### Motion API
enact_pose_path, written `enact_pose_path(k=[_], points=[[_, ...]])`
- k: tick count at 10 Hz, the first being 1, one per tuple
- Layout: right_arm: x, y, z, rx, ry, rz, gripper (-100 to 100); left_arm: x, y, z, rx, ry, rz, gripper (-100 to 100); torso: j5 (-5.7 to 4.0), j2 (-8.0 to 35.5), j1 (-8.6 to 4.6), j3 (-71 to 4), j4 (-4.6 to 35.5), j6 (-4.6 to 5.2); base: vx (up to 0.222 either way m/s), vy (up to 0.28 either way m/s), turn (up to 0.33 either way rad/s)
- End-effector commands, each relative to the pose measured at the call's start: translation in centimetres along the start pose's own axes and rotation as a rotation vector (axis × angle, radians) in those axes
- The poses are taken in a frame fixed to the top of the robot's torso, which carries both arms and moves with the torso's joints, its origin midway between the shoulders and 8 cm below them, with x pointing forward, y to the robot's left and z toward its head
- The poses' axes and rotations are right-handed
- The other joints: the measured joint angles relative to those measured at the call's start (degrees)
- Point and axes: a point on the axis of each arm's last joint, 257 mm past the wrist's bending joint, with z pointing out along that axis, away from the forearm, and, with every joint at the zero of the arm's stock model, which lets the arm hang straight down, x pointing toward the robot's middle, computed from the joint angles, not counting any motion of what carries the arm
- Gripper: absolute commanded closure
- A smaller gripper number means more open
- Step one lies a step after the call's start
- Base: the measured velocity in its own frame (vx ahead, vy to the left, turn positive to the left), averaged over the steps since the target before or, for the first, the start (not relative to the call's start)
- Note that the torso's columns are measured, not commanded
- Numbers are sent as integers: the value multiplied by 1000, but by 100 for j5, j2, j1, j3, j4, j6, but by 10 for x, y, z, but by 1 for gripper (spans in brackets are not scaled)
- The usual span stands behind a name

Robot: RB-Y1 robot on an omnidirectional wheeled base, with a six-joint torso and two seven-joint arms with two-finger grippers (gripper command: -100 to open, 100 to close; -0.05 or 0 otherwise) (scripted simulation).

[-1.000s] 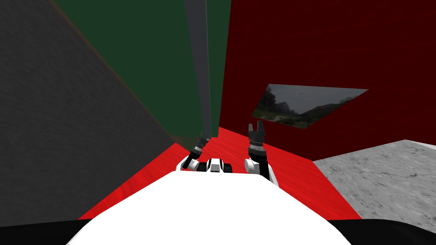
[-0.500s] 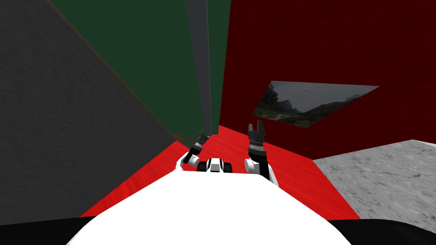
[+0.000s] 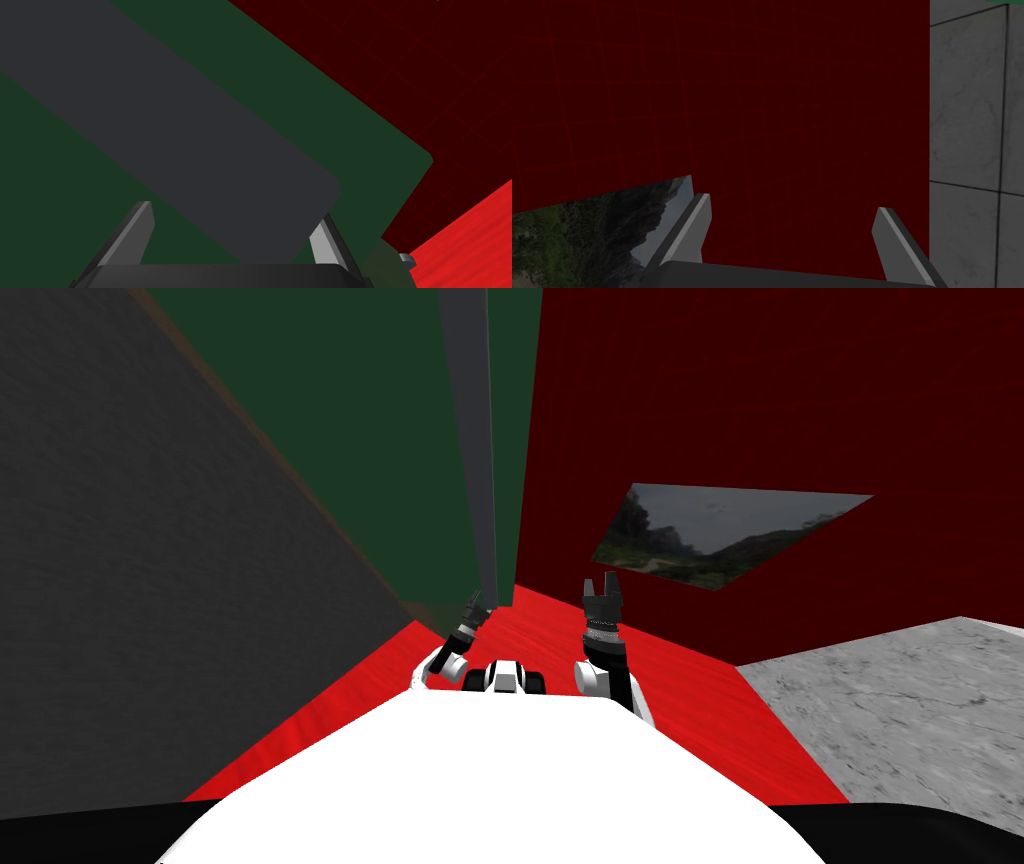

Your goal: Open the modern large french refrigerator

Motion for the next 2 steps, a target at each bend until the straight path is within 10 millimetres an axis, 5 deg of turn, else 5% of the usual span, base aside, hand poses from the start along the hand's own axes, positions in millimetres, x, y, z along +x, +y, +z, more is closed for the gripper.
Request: enact_pose_path(k=[1,2], points=[[0,0,0,0,0,0,0,-1,1,-1,-3,-2,0,0,1,-9,0,-5,-7,1,0,0,0],[0,0,0,0,0,0,0,-1,2,-1,-5,-3,1,0,2,-14,1,-7,-12,1,0,0,0]])
